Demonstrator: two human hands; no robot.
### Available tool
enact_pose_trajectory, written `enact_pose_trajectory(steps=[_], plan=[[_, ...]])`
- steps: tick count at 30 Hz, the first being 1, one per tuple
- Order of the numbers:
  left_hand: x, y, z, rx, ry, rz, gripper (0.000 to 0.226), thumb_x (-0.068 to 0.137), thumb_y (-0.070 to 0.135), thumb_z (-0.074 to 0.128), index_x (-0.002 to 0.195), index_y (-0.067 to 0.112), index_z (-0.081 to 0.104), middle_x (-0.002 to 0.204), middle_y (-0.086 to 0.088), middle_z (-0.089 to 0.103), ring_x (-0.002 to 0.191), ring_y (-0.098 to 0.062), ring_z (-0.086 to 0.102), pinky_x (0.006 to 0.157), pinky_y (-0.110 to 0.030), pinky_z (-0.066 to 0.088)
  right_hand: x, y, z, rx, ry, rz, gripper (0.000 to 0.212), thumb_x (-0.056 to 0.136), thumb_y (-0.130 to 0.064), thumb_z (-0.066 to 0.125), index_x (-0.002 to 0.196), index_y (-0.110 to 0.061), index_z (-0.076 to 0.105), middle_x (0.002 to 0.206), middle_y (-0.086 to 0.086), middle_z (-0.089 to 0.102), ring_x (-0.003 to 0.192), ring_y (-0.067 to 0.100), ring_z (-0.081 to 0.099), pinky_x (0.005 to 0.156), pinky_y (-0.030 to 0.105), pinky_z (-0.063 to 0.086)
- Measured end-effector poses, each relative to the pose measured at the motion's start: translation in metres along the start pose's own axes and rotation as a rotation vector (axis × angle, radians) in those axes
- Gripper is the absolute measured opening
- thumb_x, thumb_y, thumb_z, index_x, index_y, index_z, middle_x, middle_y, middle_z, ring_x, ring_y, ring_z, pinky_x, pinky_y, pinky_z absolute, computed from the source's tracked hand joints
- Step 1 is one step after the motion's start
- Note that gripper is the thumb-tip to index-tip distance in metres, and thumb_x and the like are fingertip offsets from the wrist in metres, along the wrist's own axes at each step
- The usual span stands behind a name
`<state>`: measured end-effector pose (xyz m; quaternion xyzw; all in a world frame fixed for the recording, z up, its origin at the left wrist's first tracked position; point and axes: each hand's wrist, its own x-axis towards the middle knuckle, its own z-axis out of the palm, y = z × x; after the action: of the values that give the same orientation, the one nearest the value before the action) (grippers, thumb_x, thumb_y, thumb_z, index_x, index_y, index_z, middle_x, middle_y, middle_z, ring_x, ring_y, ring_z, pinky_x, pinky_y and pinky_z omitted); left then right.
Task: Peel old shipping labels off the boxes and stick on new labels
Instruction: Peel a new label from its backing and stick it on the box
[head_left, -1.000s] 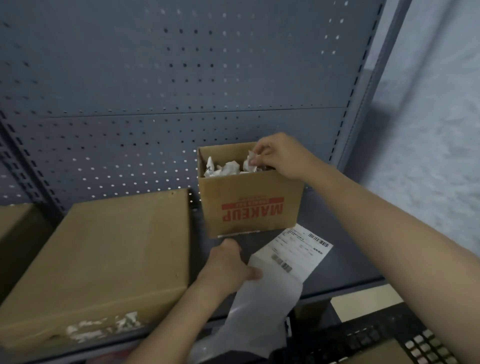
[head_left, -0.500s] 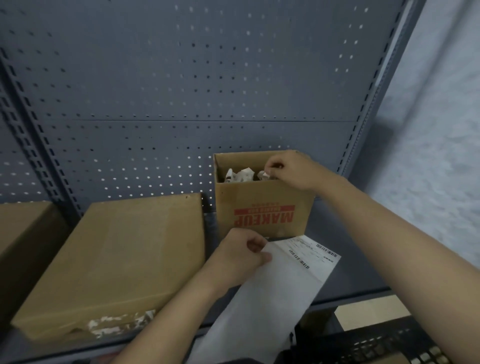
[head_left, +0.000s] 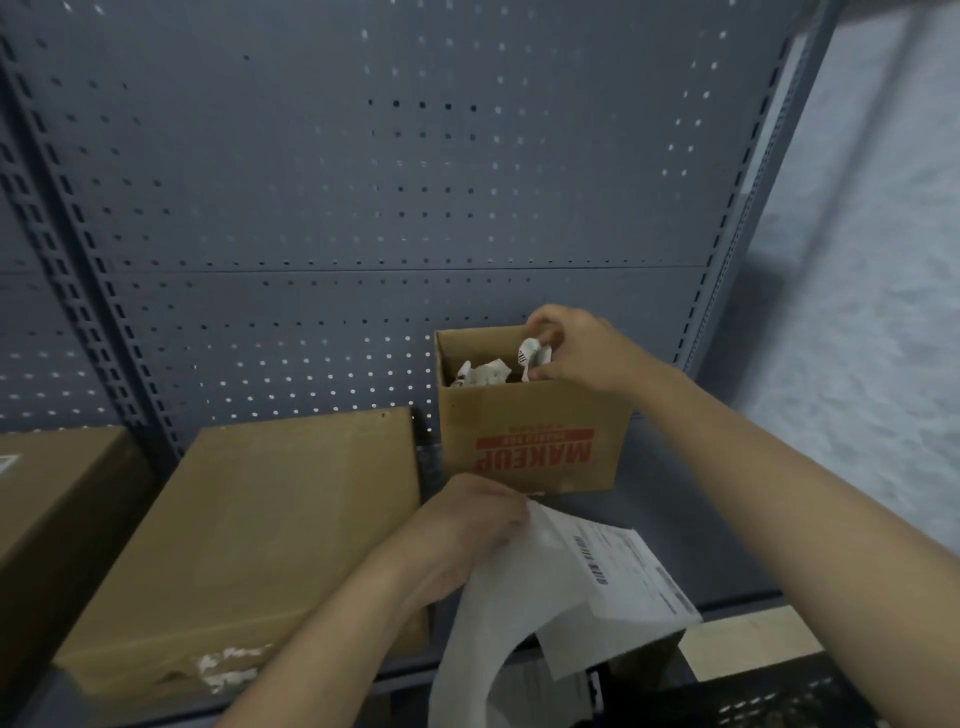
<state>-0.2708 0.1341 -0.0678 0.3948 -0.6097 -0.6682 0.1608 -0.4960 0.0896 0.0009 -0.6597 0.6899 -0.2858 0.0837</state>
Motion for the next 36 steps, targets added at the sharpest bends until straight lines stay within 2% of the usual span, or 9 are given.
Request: enact_pose_trajectory(steps=[3, 6, 11, 14, 17, 22, 25, 29, 36], plan=[[-0.003, 0.002, -0.001, -0.025, 0.000, 0.013, 0.039, 0.071, 0.023, 0.070, 0.100, -0.002, 0.076, 0.109, -0.025, 0.070, 0.107, -0.040, 0.066, 0.099, -0.056, 0.049, 0.001, -0.002, -0.003, -0.063, -0.019, 0.016, 0.052, 0.077, -0.029, 0.081, 0.120, -0.033, 0.051, 0.112, -0.007, 0.055, 0.095, 0.014, 0.056, 0.070, 0.026, 0.044], [-0.005, 0.004, -0.002, -0.019, -0.001, 0.003, 0.025, 0.084, 0.020, 0.075, 0.099, 0.001, 0.077, 0.106, -0.016, 0.074, 0.104, -0.031, 0.069, 0.099, -0.051, 0.052, 0.000, -0.005, -0.004, -0.062, -0.026, 0.043, 0.051, 0.076, -0.041, 0.081, 0.117, -0.032, 0.054, 0.105, -0.011, 0.056, 0.095, 0.009, 0.056, 0.073, 0.027, 0.047], [-0.012, 0.008, -0.002, 0.060, 0.015, 0.007, 0.017, 0.088, 0.022, 0.073, 0.094, 0.007, 0.079, 0.099, -0.010, 0.076, 0.097, -0.026, 0.072, 0.094, -0.047, 0.056, -0.001, -0.004, 0.006, -0.134, 0.023, -0.006, 0.024, 0.089, -0.041, 0.068, 0.106, -0.025, 0.071, 0.100, -0.009, 0.069, 0.096, 0.012, 0.064, 0.085, 0.034, 0.052], [-0.013, 0.010, -0.001, 0.084, 0.037, 0.026, 0.014, 0.090, 0.020, 0.069, 0.093, 0.010, 0.079, 0.098, -0.008, 0.076, 0.097, -0.025, 0.071, 0.093, -0.047, 0.056, -0.004, -0.008, 0.008, -0.188, 0.026, 0.003, 0.023, 0.100, -0.031, 0.052, 0.105, -0.026, 0.074, 0.099, -0.012, 0.072, 0.100, 0.018, 0.064, 0.083, 0.037, 0.041], [-0.012, 0.009, -0.003, 0.111, 0.065, 0.061, 0.017, 0.094, 0.024, 0.064, 0.088, 0.020, 0.080, 0.099, -0.001, 0.076, 0.099, -0.021, 0.070, 0.095, -0.045, 0.055, -0.001, -0.005, 0.010, -0.227, 0.032, 0.006, 0.031, 0.101, -0.028, 0.045, 0.096, -0.025, 0.075, 0.081, -0.028, 0.058, 0.111, 0.020, 0.055, 0.099, 0.045, 0.029], [-0.013, 0.008, -0.008, 0.075, 0.067, 0.096, 0.022, 0.096, 0.021, 0.062, 0.083, 0.022, 0.080, 0.093, -0.002, 0.076, 0.093, -0.023, 0.072, 0.092, -0.047, 0.056, -0.001, -0.006, 0.008, -0.139, -0.021, 0.017, 0.049, 0.104, -0.034, 0.030, 0.091, -0.019, 0.075, 0.079, -0.011, 0.070, 0.074, 0.015, 0.063, 0.089, 0.043, 0.051], [-0.014, 0.008, -0.011, 0.043, 0.071, 0.106, 0.018, 0.096, 0.019, 0.062, 0.090, 0.017, 0.078, 0.095, -0.005, 0.076, 0.093, -0.025, 0.073, 0.090, -0.046, 0.057, -0.002, -0.004, 0.006, -0.104, -0.032, -0.026, 0.038, 0.100, -0.027, 0.044, 0.084, -0.010, 0.074, 0.058, -0.016, 0.063, 0.053, 0.012, 0.053, 0.070, 0.046, 0.056], [-0.017, 0.009, -0.014, 0.004, 0.086, 0.126, 0.018, 0.096, 0.013, 0.060, 0.091, 0.013, 0.077, 0.095, -0.008, 0.076, 0.089, -0.024, 0.073, 0.087, -0.043, 0.058, -0.002, -0.003, 0.005, -0.143, -0.048, -0.056, 0.022, 0.092, -0.016, 0.057, 0.082, -0.014, 0.076, 0.087, -0.018, 0.061, 0.080, 0.024, 0.066, 0.080, 0.047, 0.056], [-0.020, 0.013, -0.017, -0.012, 0.104, 0.135, 0.016, 0.096, 0.012, 0.060, 0.098, 0.007, 0.075, 0.101, -0.013, 0.075, 0.099, -0.032, 0.070, 0.091, -0.047, 0.057, 0.003, -0.006, 0.003, -0.052, -0.067, -0.037, 0.006, 0.086, -0.022, 0.072, 0.087, -0.027, 0.076, 0.088, -0.018, 0.070, 0.086, 0.000, 0.064, 0.078, 0.024, 0.054]])
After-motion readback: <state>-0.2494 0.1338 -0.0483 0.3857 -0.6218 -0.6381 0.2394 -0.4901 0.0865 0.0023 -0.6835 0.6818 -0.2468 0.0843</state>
